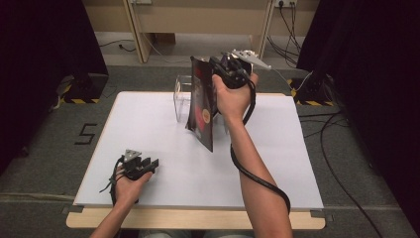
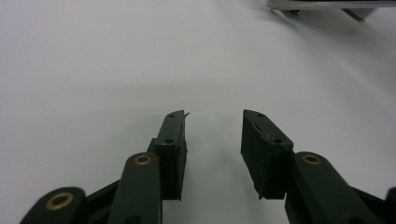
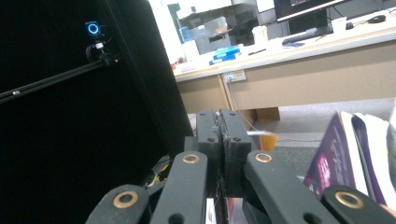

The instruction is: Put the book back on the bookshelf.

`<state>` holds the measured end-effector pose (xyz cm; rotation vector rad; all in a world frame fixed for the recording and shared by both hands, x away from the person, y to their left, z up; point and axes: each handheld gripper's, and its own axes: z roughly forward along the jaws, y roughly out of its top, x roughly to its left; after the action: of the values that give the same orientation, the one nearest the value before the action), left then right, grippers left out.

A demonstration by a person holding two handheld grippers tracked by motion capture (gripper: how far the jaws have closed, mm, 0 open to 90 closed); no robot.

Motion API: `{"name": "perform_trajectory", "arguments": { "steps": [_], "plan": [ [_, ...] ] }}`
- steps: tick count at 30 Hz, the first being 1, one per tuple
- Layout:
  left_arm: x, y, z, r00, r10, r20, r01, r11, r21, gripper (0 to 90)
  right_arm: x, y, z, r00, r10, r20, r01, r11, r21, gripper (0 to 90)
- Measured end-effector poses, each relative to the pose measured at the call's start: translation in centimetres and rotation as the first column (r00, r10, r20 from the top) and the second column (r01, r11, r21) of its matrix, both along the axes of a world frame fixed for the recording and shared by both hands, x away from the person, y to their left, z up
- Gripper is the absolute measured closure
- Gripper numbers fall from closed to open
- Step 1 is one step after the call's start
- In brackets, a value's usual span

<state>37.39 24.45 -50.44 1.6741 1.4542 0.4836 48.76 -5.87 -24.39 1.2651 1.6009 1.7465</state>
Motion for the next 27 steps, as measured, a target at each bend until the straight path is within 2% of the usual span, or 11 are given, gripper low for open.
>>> {"name": "perform_trajectory", "arguments": {
  "steps": [6,10,27],
  "plan": [
    [0.0,0.1,0.0,1.0000,-0.004,-0.003,0.004,1.0000,0.002,59.6,1.2,1.2,1.1,1.0000,-0.007,0.004,0.007,0.9998,-0.018,88.5],
    [0.0,0.0,0.0,1.0000,-0.004,-0.002,0.004,1.0000,0.001,59.7,2.0,1.6,1.3,0.9998,-0.007,-0.018,0.006,0.9998,-0.019,88.5],
    [0.1,0.1,0.0,0.9999,-0.009,-0.008,0.008,1.0000,-0.002,60.0,5.8,3.4,3.5,0.9986,-0.052,0.000,0.052,0.9984,0.019,88.5]
  ]
}}
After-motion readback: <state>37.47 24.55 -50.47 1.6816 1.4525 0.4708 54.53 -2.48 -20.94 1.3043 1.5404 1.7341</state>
